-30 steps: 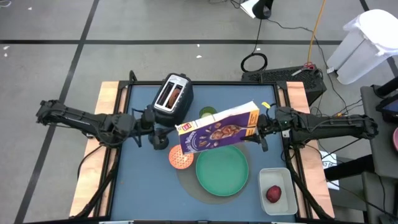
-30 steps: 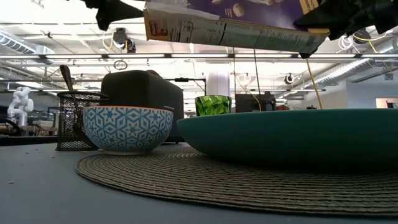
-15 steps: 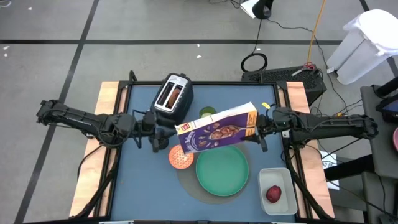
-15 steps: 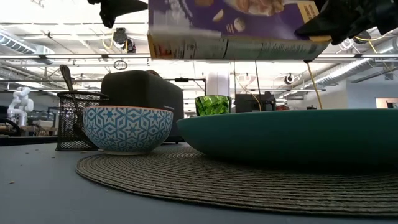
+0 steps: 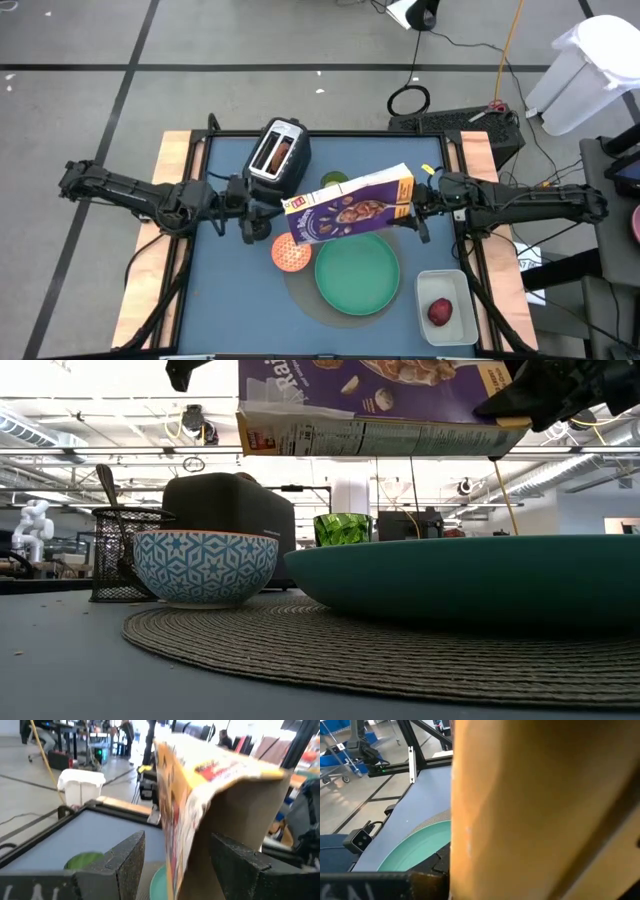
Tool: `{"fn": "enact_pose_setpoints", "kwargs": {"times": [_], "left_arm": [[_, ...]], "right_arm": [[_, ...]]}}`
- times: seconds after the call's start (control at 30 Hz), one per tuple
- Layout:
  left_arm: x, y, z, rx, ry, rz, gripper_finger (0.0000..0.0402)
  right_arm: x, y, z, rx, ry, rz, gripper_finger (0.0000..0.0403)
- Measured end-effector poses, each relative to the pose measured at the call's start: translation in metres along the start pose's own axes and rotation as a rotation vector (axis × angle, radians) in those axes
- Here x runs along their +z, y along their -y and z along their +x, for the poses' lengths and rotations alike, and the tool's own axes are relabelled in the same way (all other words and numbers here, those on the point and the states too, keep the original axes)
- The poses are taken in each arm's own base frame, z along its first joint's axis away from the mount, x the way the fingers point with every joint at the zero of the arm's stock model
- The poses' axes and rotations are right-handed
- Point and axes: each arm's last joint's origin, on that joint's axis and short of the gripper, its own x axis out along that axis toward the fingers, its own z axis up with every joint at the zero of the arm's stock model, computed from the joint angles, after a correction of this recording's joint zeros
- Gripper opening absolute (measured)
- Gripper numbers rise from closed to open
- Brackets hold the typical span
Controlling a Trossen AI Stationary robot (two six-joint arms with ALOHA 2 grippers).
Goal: Arrange a breakfast setting
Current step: Pour the cereal into the orange bowl
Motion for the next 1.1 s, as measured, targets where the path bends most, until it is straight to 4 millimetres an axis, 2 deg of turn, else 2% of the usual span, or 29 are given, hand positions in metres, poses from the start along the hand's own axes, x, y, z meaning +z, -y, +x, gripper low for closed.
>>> {"fn": "enact_pose_setpoints", "kwargs": {"times": [0.27, 0.53, 0.67, 0.97, 1.1], "left_arm": [[0.010, 0.000, 0.006, 0.009, 0.128, 0.027, 0.0221], [-0.003, 0.002, 0.022, 0.020, 0.088, 0.135, 0.0209], [-0.007, 0.003, 0.027, 0.022, 0.076, 0.163, 0.0162], [-0.009, 0.002, 0.025, 0.027, 0.036, 0.210, 0.0014], [-0.016, 0.000, 0.021, 0.037, -0.060, 0.201, 0.0008]], "right_arm": [[0.001, 0.000, 0.000, 0.002, 0.015, -0.003, 0.0178], [0.001, 0.000, 0.000, 0.002, 0.016, 0.008, 0.0179], [0.001, 0.000, 0.000, 0.002, 0.015, 0.009, 0.0179], [0.006, -0.001, 0.000, 0.007, 0.063, -0.005, 0.0178], [0.006, -0.001, 0.000, 0.007, 0.074, -0.041, 0.0180]]}}
